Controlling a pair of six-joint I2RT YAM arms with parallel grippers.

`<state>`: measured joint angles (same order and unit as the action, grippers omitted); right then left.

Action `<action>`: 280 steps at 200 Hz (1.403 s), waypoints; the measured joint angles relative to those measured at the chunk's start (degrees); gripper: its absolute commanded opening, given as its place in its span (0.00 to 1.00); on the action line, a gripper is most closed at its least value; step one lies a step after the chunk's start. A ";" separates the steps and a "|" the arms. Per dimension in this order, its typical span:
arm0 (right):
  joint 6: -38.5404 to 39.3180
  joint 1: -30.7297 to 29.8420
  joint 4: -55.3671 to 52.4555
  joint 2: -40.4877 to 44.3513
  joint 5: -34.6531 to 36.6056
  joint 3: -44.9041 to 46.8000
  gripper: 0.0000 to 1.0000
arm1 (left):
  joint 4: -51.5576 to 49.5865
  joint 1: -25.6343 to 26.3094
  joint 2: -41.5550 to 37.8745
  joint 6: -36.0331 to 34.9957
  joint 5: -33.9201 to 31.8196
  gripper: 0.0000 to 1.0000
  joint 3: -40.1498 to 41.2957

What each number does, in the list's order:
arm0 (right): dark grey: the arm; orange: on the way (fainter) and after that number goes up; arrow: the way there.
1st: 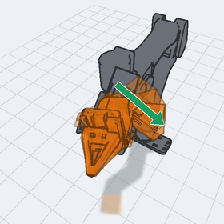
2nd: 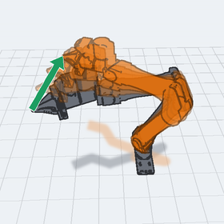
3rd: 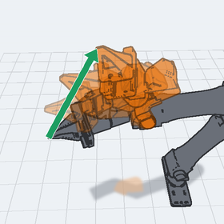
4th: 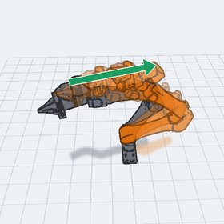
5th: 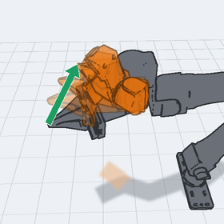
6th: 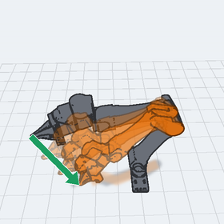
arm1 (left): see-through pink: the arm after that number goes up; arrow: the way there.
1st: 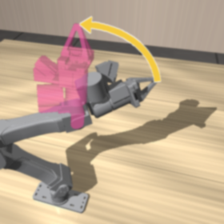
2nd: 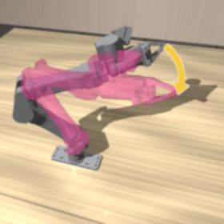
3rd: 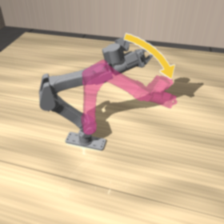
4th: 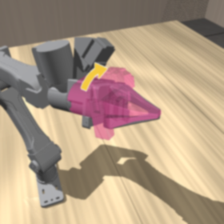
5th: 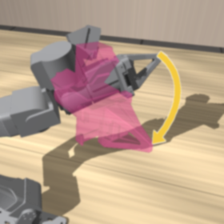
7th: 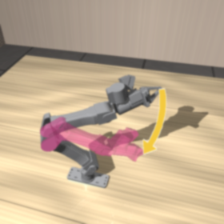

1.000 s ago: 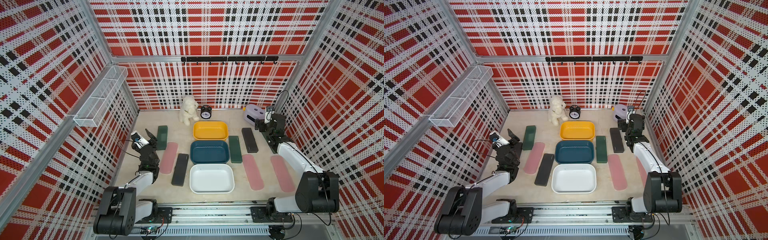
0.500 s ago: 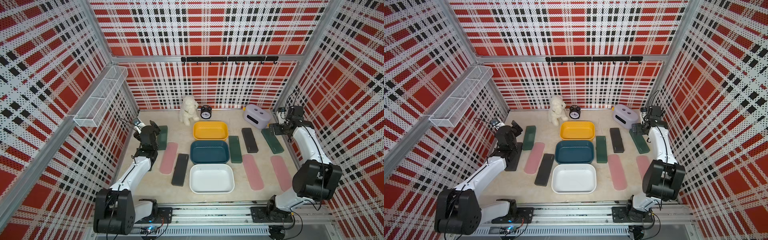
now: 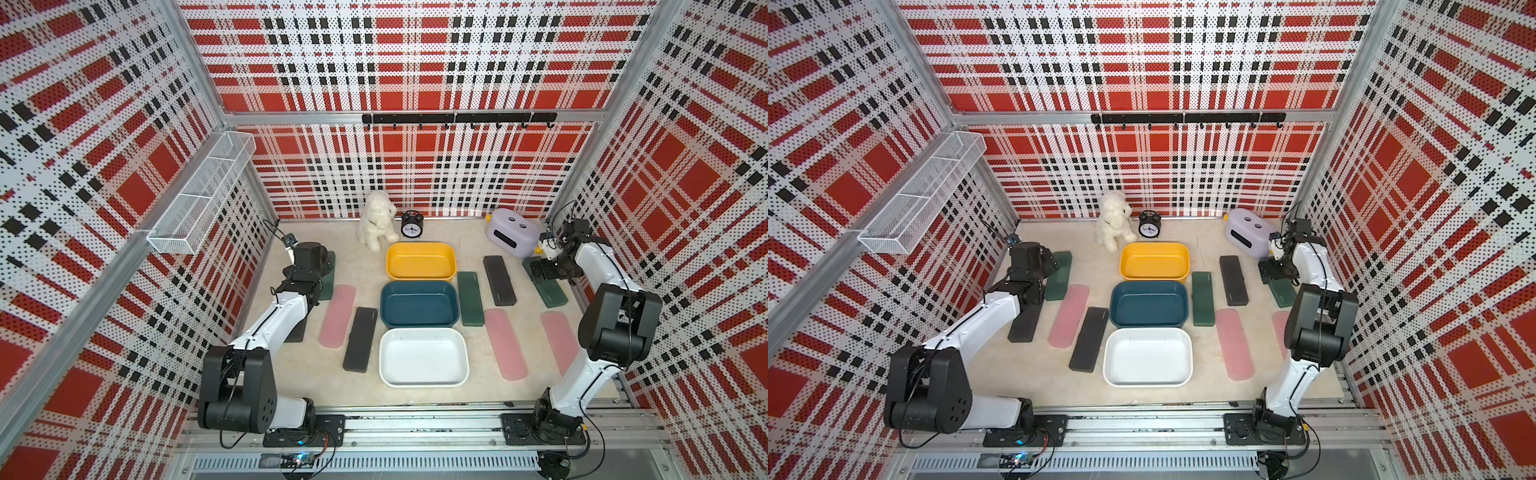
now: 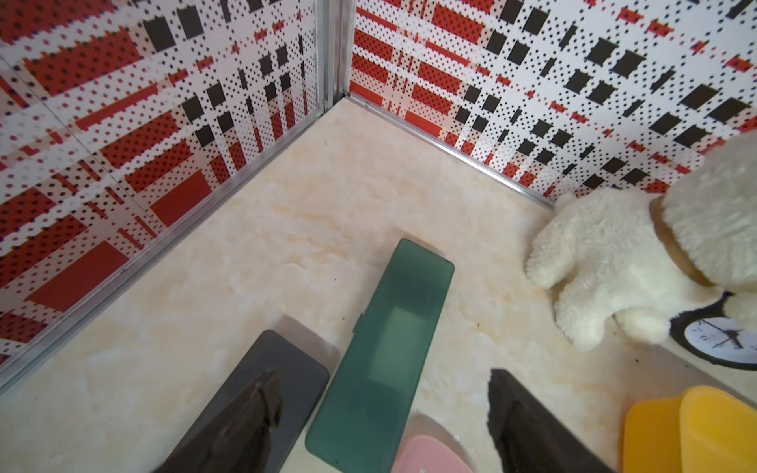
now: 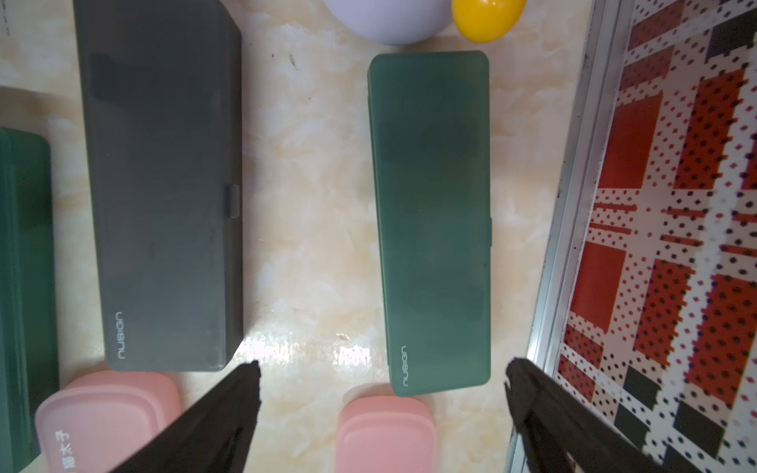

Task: Place the pencil cases by color into the storage box
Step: Pick up the pencil case from the center of the board.

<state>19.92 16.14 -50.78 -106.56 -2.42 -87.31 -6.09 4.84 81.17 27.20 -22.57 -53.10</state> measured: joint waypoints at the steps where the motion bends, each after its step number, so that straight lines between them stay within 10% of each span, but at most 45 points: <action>1: 0.02 0.02 0.00 -0.09 0.00 -0.07 1.00 | 0.00 0.00 0.04 0.00 0.04 0.83 -0.04; 280: 0.90 2.89 6.60 -13.03 -0.96 -2.51 1.00 | -2.14 0.11 -0.42 1.09 -1.86 0.83 -1.60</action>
<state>20.82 19.03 -44.18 -119.59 -3.38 -89.82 -8.23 4.95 80.75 28.29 -24.43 -54.70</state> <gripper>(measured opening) 0.997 0.829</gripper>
